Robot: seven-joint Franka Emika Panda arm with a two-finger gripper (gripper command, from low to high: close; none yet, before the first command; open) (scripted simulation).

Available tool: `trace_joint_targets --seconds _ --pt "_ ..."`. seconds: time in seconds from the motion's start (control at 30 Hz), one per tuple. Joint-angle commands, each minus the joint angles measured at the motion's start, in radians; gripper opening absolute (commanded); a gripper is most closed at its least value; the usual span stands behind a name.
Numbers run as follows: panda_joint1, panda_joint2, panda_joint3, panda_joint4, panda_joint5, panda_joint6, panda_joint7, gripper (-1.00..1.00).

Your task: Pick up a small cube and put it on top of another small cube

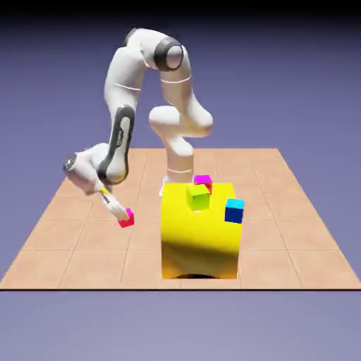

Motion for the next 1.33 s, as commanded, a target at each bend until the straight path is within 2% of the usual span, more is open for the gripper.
trace_joint_targets --seconds 0.0,0.17,0.3,0.9,1.03,1.2,1.23,1.3 --pt "0.0 0.0 0.0 0.0 0.0 0.0 0.0 -1.0" --pt "0.023 -0.145 -0.078 0.041 -0.14 -0.157 0.097 -1.0" --pt "0.117 -0.241 -0.148 0.175 -0.122 -0.253 0.004 -1.0" --pt "0.736 -0.247 0.491 0.827 -0.796 -0.758 -0.678 -1.0" --pt "0.736 -0.205 0.573 0.809 -0.866 -0.756 -0.676 -1.0" --pt "0.706 -0.205 0.551 0.65 -0.889 -0.593 -0.645 -1.0" --pt "0.706 -0.205 0.551 0.65 -0.889 -0.593 -0.645 1.0" --pt "0.713 -0.205 0.556 0.686 -0.884 -0.63 -0.652 1.0"
